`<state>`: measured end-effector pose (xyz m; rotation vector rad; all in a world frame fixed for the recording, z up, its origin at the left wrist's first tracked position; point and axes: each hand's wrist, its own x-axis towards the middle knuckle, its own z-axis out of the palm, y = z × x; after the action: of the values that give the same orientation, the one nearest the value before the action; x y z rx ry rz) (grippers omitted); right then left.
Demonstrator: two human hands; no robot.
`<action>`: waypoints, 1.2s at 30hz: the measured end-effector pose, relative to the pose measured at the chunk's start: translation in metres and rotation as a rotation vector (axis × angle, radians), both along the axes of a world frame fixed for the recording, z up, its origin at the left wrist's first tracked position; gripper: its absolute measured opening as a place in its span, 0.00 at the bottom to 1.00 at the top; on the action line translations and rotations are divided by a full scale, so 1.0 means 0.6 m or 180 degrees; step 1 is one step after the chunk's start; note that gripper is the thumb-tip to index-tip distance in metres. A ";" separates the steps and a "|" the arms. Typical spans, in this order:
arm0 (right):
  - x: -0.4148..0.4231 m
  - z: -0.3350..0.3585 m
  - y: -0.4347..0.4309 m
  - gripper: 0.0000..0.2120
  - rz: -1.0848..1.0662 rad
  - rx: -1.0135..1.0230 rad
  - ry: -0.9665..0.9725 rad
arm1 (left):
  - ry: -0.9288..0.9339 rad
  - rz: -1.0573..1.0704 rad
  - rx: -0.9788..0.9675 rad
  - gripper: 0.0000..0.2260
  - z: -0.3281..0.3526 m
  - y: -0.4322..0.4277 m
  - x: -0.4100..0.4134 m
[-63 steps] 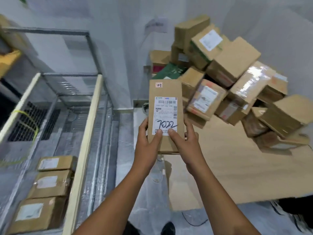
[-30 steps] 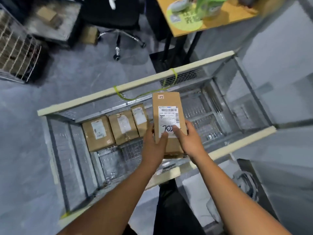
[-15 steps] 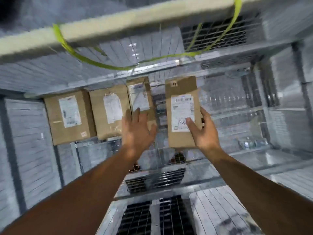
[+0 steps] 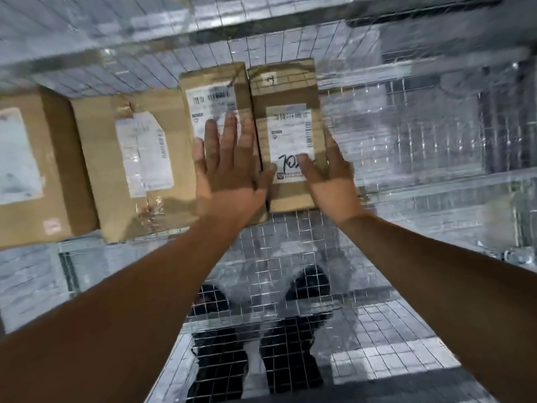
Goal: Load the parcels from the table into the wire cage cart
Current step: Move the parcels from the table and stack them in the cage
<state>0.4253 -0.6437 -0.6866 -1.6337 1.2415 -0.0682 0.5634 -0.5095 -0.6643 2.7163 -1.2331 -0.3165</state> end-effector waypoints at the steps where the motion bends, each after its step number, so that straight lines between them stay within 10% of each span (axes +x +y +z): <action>1: -0.001 -0.006 0.000 0.35 0.0051 0.0002 0.0104 | -0.0044 -0.0003 0.0044 0.36 -0.001 0.002 0.001; 12: 0.007 0.023 -0.041 0.40 0.1092 -0.0185 0.1226 | 0.0473 -0.0067 0.1088 0.39 0.049 -0.021 0.010; 22: -0.046 0.419 -0.023 0.36 0.1389 -0.0381 0.1219 | 0.1339 -0.0189 0.1380 0.33 0.432 -0.027 0.057; 29: -0.145 0.728 0.070 0.40 0.0429 -0.0639 0.1438 | 0.2654 0.1075 0.0050 0.39 0.688 0.053 -0.021; 36: -0.248 0.942 0.327 0.41 -0.1287 -0.0876 0.1366 | 0.2602 -0.1063 0.0011 0.32 0.867 0.142 -0.143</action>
<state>0.2763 -0.4475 -0.1215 -1.6545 1.9554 -0.1502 0.4773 -0.4245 -0.1440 1.9733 -1.3597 -1.2934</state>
